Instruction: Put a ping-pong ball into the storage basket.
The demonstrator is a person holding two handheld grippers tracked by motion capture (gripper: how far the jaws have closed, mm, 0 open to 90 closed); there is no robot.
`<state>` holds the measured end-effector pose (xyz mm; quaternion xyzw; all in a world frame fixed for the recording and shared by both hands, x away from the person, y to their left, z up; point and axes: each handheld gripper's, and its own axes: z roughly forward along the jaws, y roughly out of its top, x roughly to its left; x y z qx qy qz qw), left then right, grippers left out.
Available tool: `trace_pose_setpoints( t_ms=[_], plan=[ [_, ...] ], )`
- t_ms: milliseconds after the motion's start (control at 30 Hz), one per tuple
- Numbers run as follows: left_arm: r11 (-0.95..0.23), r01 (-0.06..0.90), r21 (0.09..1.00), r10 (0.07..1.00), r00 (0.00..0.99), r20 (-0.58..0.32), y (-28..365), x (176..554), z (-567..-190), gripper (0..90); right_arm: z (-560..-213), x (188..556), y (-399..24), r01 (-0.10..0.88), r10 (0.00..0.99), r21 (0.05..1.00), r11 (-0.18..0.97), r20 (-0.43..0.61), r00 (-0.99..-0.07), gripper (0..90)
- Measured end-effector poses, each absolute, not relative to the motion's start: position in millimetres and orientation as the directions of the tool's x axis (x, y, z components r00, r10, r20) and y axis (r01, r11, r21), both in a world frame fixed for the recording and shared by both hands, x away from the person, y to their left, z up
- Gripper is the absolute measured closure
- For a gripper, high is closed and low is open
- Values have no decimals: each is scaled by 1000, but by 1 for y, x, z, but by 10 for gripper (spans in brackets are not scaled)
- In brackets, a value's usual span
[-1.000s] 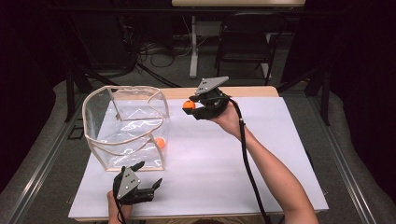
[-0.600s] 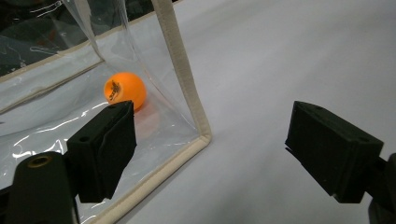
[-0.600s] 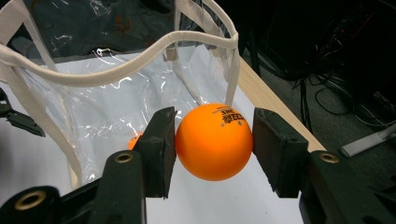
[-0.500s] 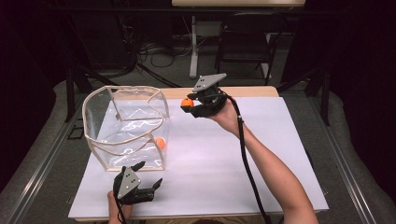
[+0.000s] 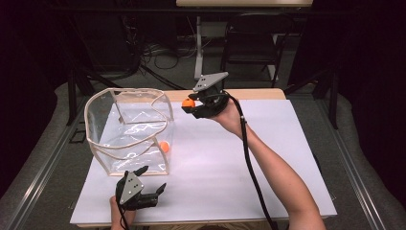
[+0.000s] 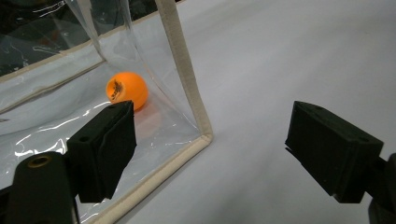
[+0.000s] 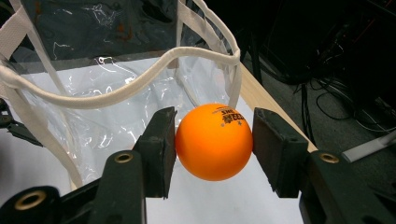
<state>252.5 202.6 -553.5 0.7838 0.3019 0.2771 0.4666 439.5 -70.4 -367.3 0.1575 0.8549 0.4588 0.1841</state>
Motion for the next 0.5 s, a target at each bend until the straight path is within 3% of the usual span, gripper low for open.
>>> trace_pose_setpoints(
  t_ms=[500],
  plan=[
    [-385, 217, 897, 729, 668, 151, 202, 254, -554, 160, -354, 441, -61, 86, 428, 842, 532, -180, -886, 503]
  ],
)
